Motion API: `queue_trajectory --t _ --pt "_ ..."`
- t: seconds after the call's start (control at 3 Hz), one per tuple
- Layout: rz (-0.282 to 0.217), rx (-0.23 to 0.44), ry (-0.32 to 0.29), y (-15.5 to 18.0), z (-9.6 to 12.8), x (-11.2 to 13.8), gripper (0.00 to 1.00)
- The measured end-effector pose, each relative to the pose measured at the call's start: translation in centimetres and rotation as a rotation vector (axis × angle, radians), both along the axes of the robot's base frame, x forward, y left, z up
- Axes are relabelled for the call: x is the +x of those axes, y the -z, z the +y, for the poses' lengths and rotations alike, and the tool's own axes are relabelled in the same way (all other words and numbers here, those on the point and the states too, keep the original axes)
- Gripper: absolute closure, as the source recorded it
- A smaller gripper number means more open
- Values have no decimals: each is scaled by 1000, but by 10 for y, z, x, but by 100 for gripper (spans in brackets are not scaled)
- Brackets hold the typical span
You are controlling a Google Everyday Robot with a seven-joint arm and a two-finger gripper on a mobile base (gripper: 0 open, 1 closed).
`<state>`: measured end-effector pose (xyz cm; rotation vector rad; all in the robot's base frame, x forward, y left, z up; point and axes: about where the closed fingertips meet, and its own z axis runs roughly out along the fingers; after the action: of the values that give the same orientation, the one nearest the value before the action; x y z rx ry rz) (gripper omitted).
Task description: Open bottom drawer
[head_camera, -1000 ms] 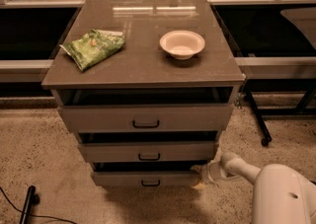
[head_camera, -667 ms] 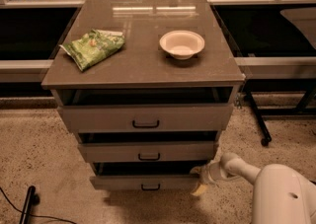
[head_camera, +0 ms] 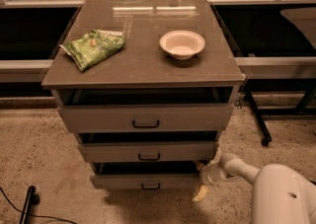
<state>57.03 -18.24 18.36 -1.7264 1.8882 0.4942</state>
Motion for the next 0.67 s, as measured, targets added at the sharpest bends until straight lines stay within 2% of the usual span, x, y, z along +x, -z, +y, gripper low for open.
queue_trajectory --t 0.33,0.67 --pt "44 -58 -8 16 2 -7 1" --pt "77 -81 -24 25 3 -23 21"
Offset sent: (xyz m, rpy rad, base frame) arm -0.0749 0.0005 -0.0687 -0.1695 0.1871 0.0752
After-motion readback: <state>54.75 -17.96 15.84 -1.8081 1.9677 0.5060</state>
